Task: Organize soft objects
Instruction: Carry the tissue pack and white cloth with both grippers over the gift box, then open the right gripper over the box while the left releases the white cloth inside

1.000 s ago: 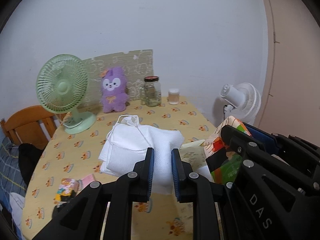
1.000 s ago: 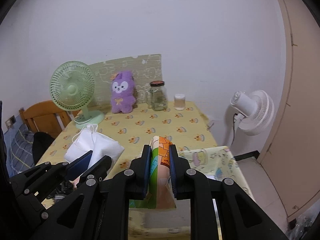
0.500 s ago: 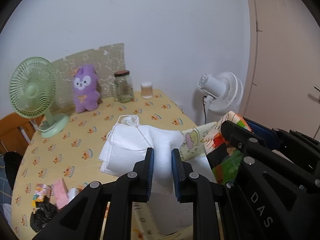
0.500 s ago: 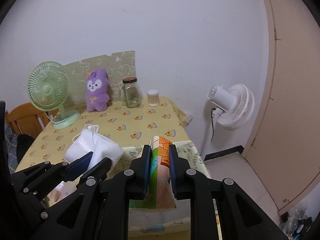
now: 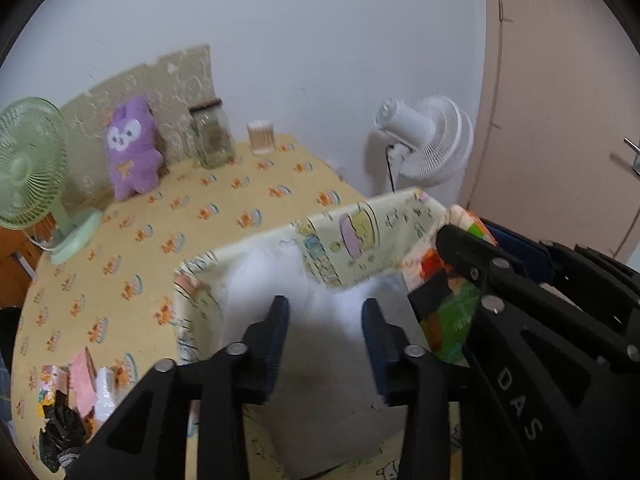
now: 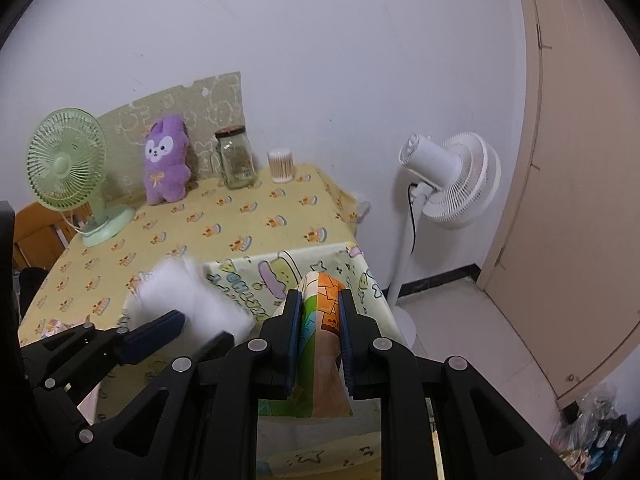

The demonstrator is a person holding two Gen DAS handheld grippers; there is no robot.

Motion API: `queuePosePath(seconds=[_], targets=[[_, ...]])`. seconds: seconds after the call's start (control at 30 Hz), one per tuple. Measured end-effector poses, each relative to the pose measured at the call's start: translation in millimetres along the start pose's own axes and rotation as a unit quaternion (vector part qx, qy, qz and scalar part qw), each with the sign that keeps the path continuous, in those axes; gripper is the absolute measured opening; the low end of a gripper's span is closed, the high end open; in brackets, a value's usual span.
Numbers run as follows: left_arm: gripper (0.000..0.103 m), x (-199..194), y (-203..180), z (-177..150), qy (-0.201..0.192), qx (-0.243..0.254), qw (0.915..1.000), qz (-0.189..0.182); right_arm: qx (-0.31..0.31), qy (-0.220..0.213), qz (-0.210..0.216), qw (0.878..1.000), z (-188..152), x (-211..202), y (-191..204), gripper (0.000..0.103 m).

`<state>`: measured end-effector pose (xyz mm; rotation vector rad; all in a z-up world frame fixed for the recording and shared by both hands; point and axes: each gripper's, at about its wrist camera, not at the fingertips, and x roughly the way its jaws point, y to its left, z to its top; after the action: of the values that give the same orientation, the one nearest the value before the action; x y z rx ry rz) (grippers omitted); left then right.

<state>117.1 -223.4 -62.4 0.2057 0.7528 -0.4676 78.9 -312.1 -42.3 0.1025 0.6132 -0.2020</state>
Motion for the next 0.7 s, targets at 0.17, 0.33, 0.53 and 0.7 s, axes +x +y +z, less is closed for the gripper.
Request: queuePosePath(seconds=[0.17, 0.33, 0.53, 0.7], targets=[[0.065, 3, -4, -4, 0.017, 0.000, 0.9998, -0.013, -0.002, 0.014, 0.004, 1.000, -1, 12, -1, 0.021], [0.072, 2, -3, -5, 0.018, -0.009, 0.9998, -0.003, -0.019, 0.020, 0.018, 0.999, 0, 20, 3, 0.028], [0.083, -5, -4, -5, 0.006, -0.011, 0.9999, -0.003, -0.042, -0.009, 0.003, 0.999, 3, 9, 6, 0.079], [0.092, -19, -4, -3, -0.001, -0.013, 0.9998, 0.013, -0.058, -0.016, -0.013, 0.998, 7, -4, 9, 0.088]])
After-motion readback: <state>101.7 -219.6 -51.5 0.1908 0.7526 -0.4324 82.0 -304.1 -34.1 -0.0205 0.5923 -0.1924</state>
